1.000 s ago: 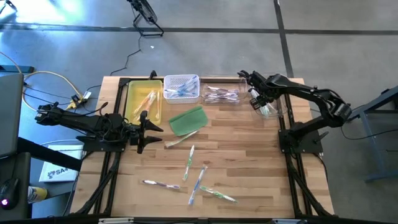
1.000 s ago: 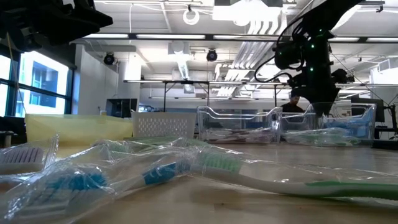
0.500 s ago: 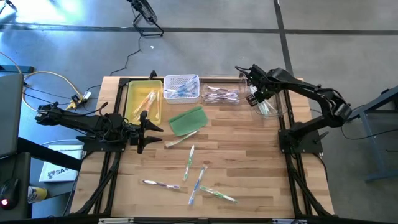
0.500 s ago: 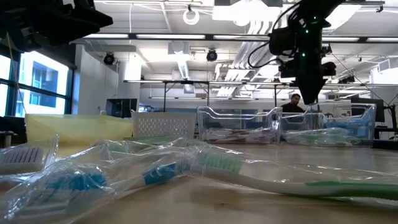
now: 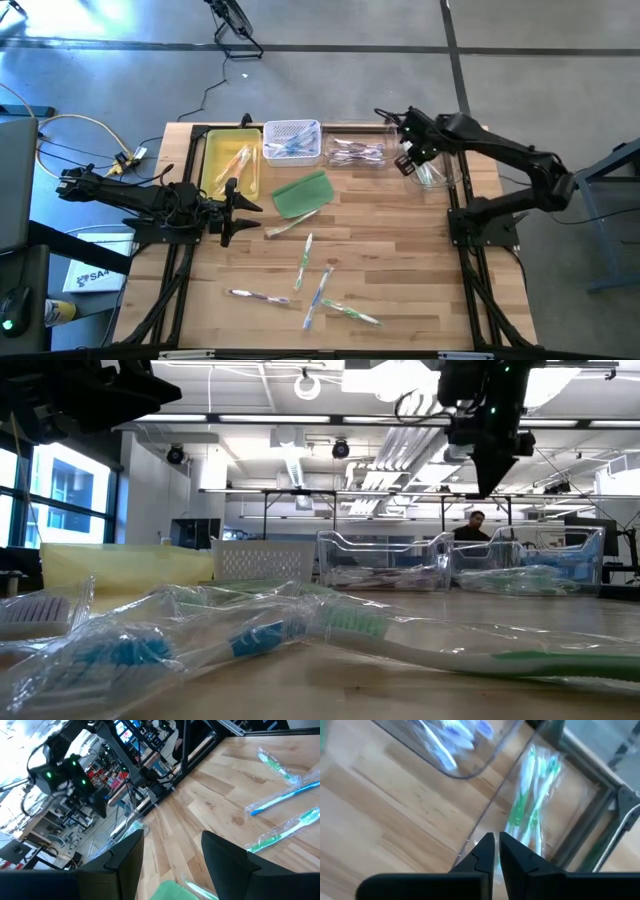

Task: Pick & Place Toothbrushes
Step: Put the green toothbrush into the right transparent bin

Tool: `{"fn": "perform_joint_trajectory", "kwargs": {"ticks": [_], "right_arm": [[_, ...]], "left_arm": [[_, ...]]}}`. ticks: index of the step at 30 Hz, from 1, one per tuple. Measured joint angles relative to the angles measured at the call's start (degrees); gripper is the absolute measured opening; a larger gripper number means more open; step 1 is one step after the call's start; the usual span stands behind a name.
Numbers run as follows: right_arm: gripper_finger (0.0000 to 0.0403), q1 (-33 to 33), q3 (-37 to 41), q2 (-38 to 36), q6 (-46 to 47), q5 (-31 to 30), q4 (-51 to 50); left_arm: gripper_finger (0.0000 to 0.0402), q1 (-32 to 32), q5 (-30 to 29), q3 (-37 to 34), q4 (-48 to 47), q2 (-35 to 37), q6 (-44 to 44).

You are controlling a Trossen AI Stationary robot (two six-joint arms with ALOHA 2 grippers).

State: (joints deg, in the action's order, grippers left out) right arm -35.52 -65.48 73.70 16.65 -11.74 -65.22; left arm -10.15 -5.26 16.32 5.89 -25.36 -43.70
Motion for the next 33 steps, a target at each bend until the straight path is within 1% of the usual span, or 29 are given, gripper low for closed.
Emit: {"fn": "perform_joint_trajectory", "kwargs": {"ticks": [4, 7, 11, 13, 17, 21, 26, 33], "right_arm": [[0.0011, 1.4, -0.7, -2.6, 0.2, -0.1, 1.5], [0.0007, 2.7, -0.8, -3.8, 0.2, 0.0, 5.4], [0.0003, 6.1, -0.8, -3.8, -0.5, -0.1, 9.6], [0.0003, 8.3, -0.6, -3.8, -2.7, 0.3, 12.7], [0.0003, 12.2, 1.2, -4.4, -7.8, 2.5, 19.7], [0.0002, 14.2, 2.2, -6.1, -10.3, 6.3, 21.7], [0.0002, 15.4, 6.3, -9.3, -10.3, 7.4, 26.3], [0.0002, 16.5, 15.1, -17.6, -9.8, 8.5, 34.9]], "left_arm": [[0.0194, 0.0, 0.0, 0.0, 0.0, 0.0, 0.0], [0.0194, 0.0, 0.0, 0.0, 0.1, 0.0, 0.0], [0.0194, 0.0, 0.0, 0.0, 0.1, 0.0, 0.0], [0.0194, 0.0, 0.0, 0.0, 0.1, 0.0, 0.0], [0.0194, 0.0, 0.0, 0.0, 0.1, 0.0, 0.7], [0.0194, 0.0, 0.0, 0.0, 0.1, 0.0, 0.7], [0.0194, 0.0, 0.0, 0.0, 0.0, 0.0, 0.5], [0.0194, 0.0, 0.0, 0.0, 0.0, 0.0, 0.5]]}}
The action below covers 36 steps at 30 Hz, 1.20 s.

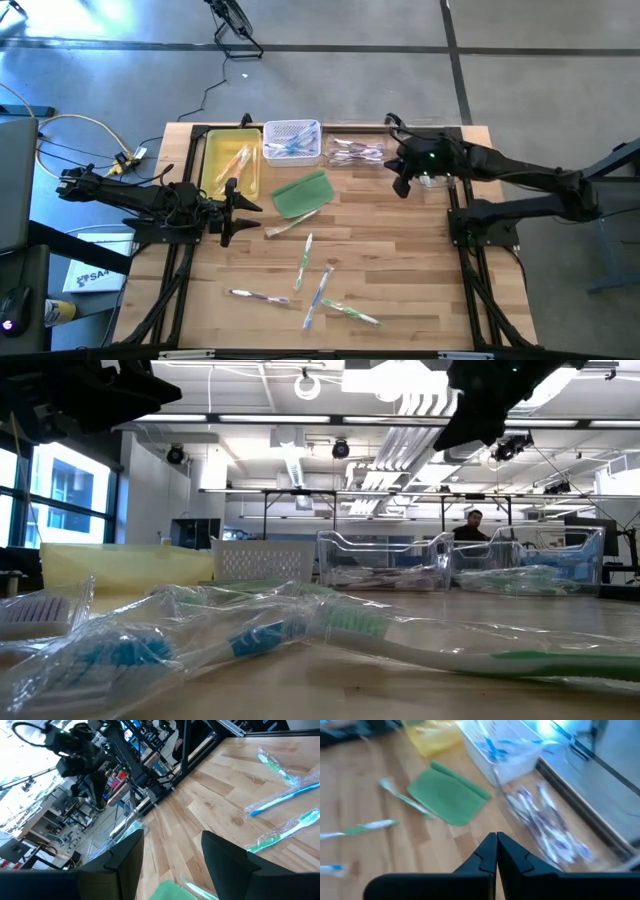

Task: Pick & Place Toothbrushes
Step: Put the green toothbrush into the right transparent bin

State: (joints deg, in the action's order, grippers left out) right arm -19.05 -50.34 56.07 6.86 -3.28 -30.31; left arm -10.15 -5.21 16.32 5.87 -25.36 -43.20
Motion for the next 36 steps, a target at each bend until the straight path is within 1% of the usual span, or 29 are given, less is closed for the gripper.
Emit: {"fn": "perform_joint_trajectory", "kwargs": {"ticks": [6, 13, 20, 28, 31, 36], "right_arm": [[0.0002, 1.8, 8.5, -7.3, 0.4, 4.9, 11.0], [0.0002, 4.3, 17.7, -12.3, 0.9, 5.3, 21.8], [0.0002, 7.0, 25.8, -14.2, 3.6, 5.6, 32.2], [0.0002, 10.2, 34.0, -14.8, 4.8, 6.3, 46.3], [0.0002, 10.9, 35.5, -14.8, 5.9, 6.5, 49.1], [0.0002, 12.3, 36.5, -14.8, 6.8, 6.5, 50.0]], "left_arm": [[0.0194, 0.0, 0.0, 0.0, 0.0, 0.0, 0.0], [0.0194, 0.0, 0.0, 0.0, 0.5, 0.0, 0.0], [0.0194, 0.0, 0.0, 0.0, 0.5, 0.0, 0.0], [0.0194, 0.0, 0.0, 0.0, 1.3, 0.0, 0.0], [0.0194, 0.0, -0.3, 0.0, 2.8, 0.0, 0.0], [0.0194, 0.0, -0.3, 0.0, 5.6, 0.0, -1.4]]}}
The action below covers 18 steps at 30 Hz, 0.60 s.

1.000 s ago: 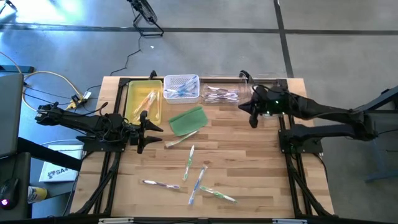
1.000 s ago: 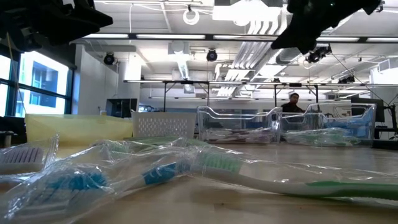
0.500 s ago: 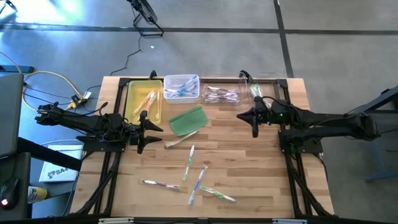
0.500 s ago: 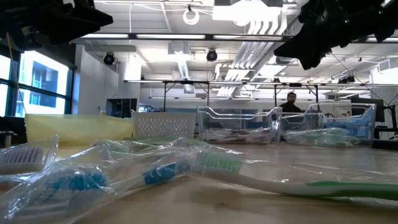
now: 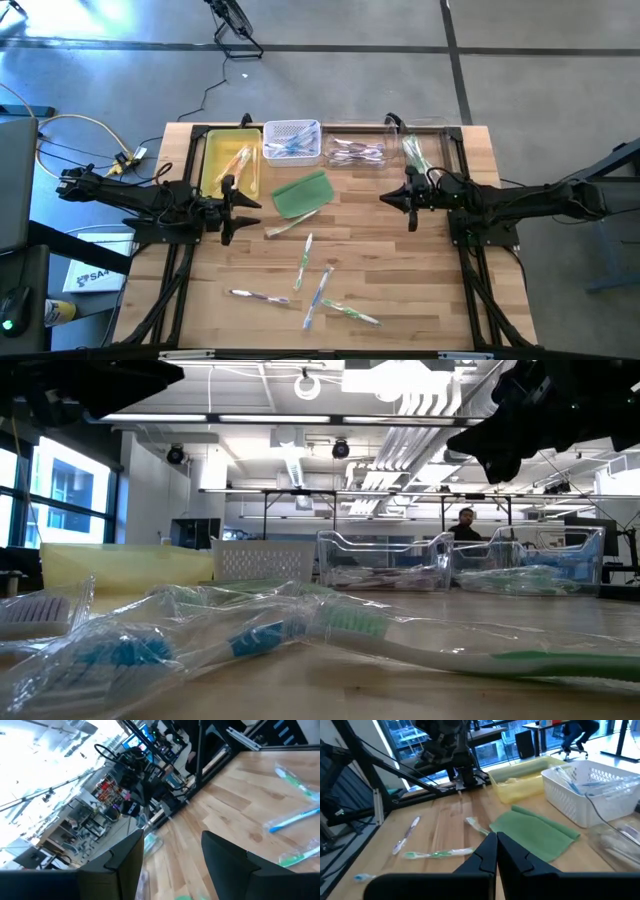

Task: Pick & Place Toothbrushes
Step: Put the green toothbrush into the right transparent bin

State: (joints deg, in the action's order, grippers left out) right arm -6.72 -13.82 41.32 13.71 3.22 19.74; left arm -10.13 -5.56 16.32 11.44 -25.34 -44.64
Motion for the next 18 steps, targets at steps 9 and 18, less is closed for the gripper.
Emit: {"fn": "perform_joint_trajectory", "kwargs": {"ticks": [9, 18], "right_arm": [[0.0002, 4.4, 0.0, 0.0, -4.6, 0.0, 1.8], [0.0002, 7.5, -0.1, 0.0, -3.0, 4.9, 4.5]], "left_arm": [[0.0194, 0.0, -0.2, 0.0, 3.0, 0.0, -3.2], [0.0194, 0.0, 5.3, 0.0, 3.0, 0.0, 9.5]]}}
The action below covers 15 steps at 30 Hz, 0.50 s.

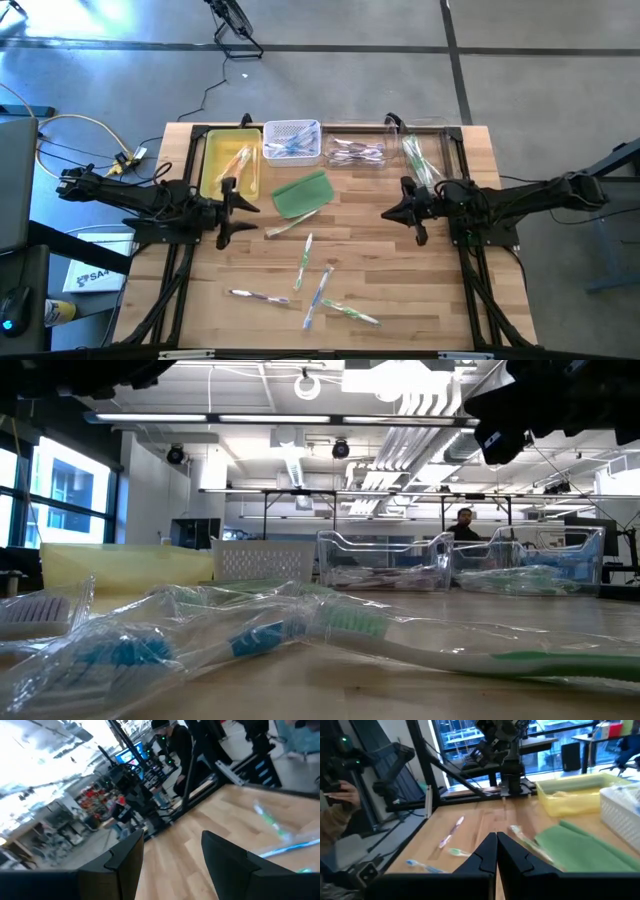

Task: Pick & Place Toothbrushes
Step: Put the green toothbrush into the right transparent bin

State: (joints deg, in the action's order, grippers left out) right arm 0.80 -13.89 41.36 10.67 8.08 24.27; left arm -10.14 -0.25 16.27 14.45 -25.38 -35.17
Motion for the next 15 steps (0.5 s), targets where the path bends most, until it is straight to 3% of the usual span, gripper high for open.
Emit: {"fn": "perform_joint_trajectory", "kwargs": {"ticks": [15], "right_arm": [[0.0003, 0.7, 0.0, 0.1, 1.2, -0.5, -0.8]], "left_arm": [[0.0194, 0.0, 0.7, 0.0, 0.0, 0.0, 2.5]]}}
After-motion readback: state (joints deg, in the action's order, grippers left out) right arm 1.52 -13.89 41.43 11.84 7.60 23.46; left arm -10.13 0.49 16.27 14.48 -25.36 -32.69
